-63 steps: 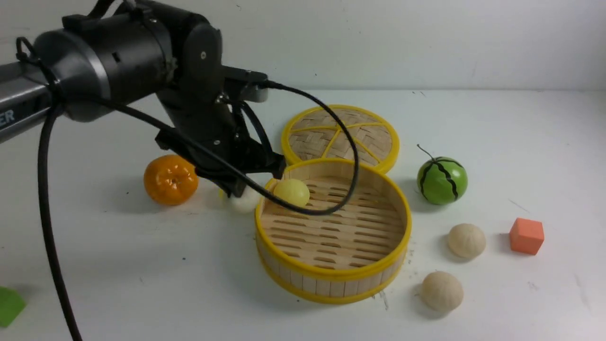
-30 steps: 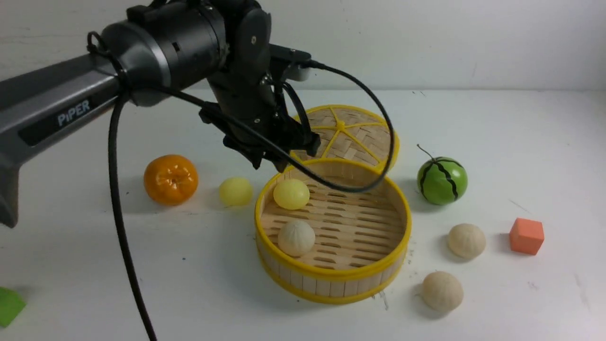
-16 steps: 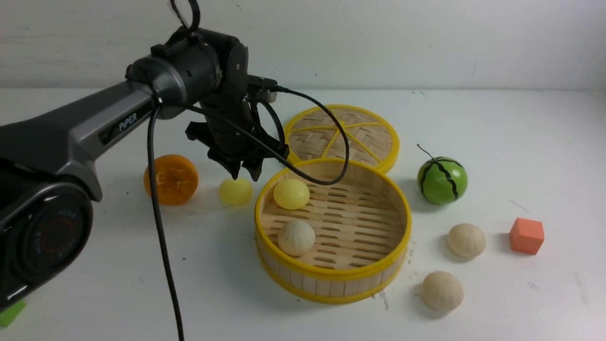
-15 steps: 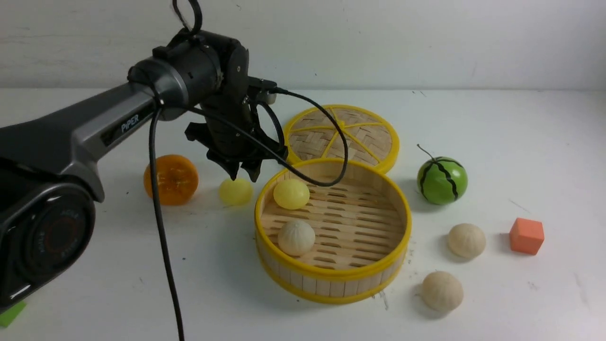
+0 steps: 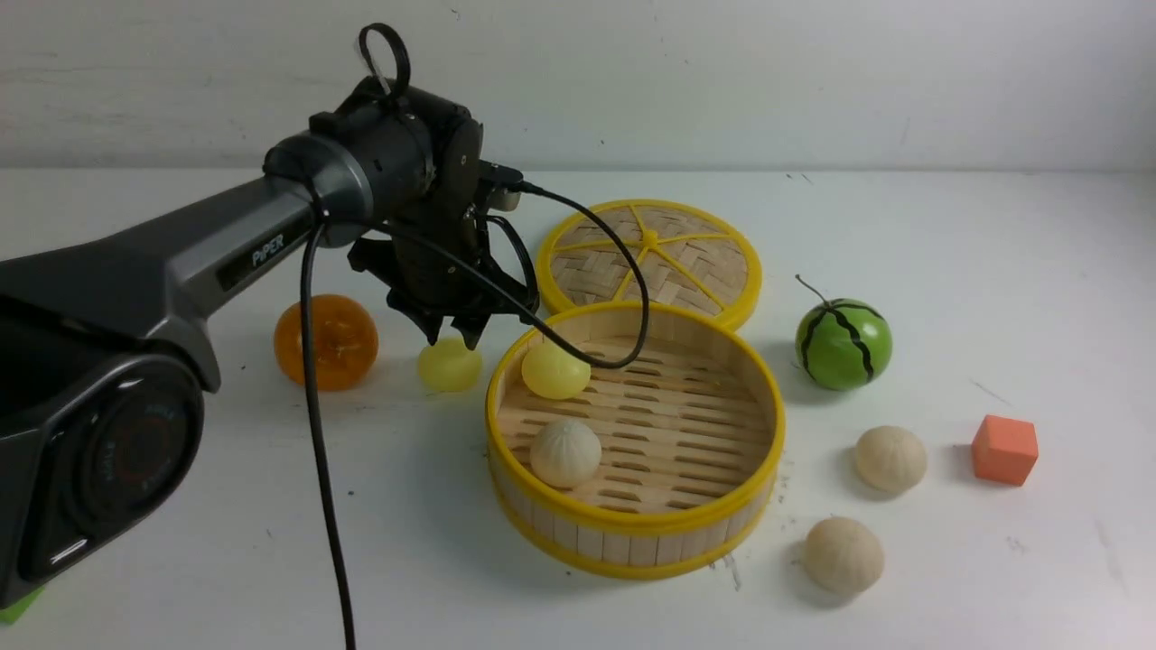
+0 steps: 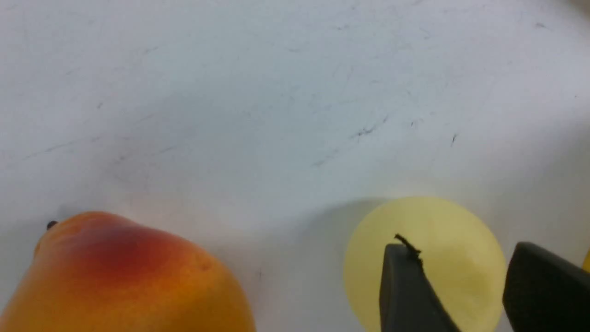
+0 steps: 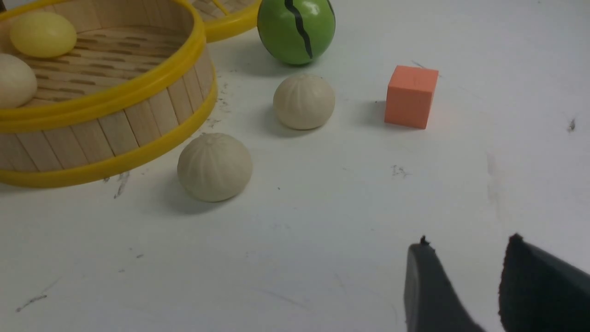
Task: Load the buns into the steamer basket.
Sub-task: Use the left arm to grab a steamed stuffed bun, then use the left arm to put the steamed stuffed bun into the steamer
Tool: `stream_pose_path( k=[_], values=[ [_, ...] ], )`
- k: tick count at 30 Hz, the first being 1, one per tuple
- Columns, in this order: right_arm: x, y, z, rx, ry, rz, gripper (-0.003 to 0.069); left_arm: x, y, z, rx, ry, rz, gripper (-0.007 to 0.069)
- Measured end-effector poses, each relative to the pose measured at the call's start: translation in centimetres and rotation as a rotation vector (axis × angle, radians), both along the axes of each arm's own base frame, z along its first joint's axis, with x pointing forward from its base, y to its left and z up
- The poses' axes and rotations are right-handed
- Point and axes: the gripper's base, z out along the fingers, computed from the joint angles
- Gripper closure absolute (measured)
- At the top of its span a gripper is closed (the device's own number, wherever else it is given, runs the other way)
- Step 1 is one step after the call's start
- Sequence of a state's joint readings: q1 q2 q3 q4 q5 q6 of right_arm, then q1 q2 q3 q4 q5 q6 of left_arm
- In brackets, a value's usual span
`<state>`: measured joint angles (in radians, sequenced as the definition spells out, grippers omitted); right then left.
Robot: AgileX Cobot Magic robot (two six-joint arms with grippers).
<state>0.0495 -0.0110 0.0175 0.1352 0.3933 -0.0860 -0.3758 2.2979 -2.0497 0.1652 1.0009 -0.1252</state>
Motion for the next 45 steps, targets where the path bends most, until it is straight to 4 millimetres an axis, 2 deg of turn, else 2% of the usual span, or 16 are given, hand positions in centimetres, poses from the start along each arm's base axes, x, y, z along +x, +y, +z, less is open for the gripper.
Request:
stream_pose_path(
  k=[8,11,15,18,19,20,23,27,30,34,35,37,38,39,43,45],
  values=[
    [0.0,0.0,0.0,0.0,0.0,0.0,0.0418,0.2,0.0,-0.6,0.0,0.007,0.002,0.0326],
    [0.0,0.0,0.0,0.0,0.0,0.0,0.0418,0.3,0.4,-0.6,-0.012,0.013,0.014,0.0349],
    [0.0,0.0,0.0,0.0,0.0,0.0,0.0418,0.3,1.1,-0.7,-0.028,0.04,0.037,0.0437],
    [0.0,0.0,0.0,0.0,0.0,0.0,0.0418,0.4,1.3,-0.7,-0.036,0.045,0.045,0.0535],
    [0.0,0.0,0.0,0.001,0.0,0.0,0.0418,0.4,1.3,-0.7,-0.036,0.045,0.045,0.054],
    [0.0,0.0,0.0,0.001,0.0,0.0,0.0418,0.4,1.3,-0.7,-0.038,0.046,0.046,0.0585],
    [0.0,0.0,0.0,0.001,0.0,0.0,0.0418,0.4,1.3,-0.7,-0.039,0.046,0.046,0.0631],
    [0.0,0.0,0.0,0.001,0.0,0.0,0.0418,0.3,1.4,-0.4,-0.038,0.047,0.048,0.0638],
    [0.0,0.0,0.0,0.001,0.0,0.0,0.0418,0.0,1.5,0.5,-0.041,0.045,0.05,0.0638],
    [0.0,0.0,0.0,0.001,0.0,0.0,0.0418,-1.2,1.9,4.5,-0.048,0.01,0.04,0.0638],
    [0.0,0.0,0.0,0.001,0.0,0.0,0.0418,-1.3,1.9,4.5,-0.045,0.016,0.04,0.0638],
    [0.0,0.0,0.0,0.001,0.0,0.0,0.0418,-2.6,2.3,7.6,-0.052,-0.001,0.04,0.0638],
    [0.0,0.0,0.0,0.001,0.0,0.0,0.0418,-2.6,2.3,7.6,-0.052,-0.001,0.04,0.0638],
    [0.0,0.0,0.0,0.001,0.0,0.0,0.0418,-3.6,2.2,9.1,-0.05,0.001,0.035,0.0638],
    [0.0,0.0,0.0,0.001,0.0,0.0,0.0418,-5.9,0.2,11.3,-0.04,-0.007,-0.028,0.0638],
    [0.0,0.0,0.0,0.001,0.0,0.0,0.0418,-7.6,-3.2,11.8,-0.038,-0.017,-0.135,0.0638]
  ],
)
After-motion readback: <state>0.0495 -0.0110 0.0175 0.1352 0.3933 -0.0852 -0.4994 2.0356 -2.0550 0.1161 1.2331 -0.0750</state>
